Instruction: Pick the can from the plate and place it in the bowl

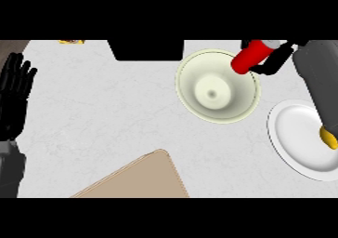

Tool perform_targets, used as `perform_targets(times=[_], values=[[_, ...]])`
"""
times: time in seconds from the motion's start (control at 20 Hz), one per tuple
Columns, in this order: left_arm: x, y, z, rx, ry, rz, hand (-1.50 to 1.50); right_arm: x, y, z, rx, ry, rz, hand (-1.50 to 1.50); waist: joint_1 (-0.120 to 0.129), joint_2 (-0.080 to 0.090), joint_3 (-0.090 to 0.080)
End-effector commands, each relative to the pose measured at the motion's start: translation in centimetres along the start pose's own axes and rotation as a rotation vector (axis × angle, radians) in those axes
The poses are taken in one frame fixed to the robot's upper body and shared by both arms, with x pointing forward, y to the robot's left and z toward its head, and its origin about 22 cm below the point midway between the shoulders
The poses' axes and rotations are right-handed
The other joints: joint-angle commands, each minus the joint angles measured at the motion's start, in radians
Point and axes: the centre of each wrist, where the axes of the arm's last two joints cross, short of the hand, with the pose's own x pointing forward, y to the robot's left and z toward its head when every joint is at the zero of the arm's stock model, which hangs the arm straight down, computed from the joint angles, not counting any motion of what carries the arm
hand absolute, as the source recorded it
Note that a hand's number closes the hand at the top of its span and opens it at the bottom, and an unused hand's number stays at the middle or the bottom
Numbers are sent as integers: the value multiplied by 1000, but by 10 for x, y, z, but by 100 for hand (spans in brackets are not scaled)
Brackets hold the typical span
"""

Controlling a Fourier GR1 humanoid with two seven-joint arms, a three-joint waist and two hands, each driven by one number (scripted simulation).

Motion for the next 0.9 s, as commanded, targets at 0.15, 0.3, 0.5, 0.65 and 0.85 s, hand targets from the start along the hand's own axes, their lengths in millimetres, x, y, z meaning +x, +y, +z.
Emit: perform_targets(times=[0.15,0.3,0.5,0.65,0.85], values=[[7,-21,-5,2,10,2,0,-4,60,-19,6,175,18,150,11,6,1],[15,-22,0,-11,-11,20,0,-18,97,-20,18,208,-86,-150,26,9,1],[-2,-12,4,-13,-20,4,0,-20,108,-25,0,170,-271,-150,30,13,1],[2,-2,4,-26,-12,-2,0,-21,103,-24,-67,96,-400,-150,22,9,1],[-4,0,-3,-23,-6,14,0,-21,85,-22,-296,55,-481,-150,25,14,1]])
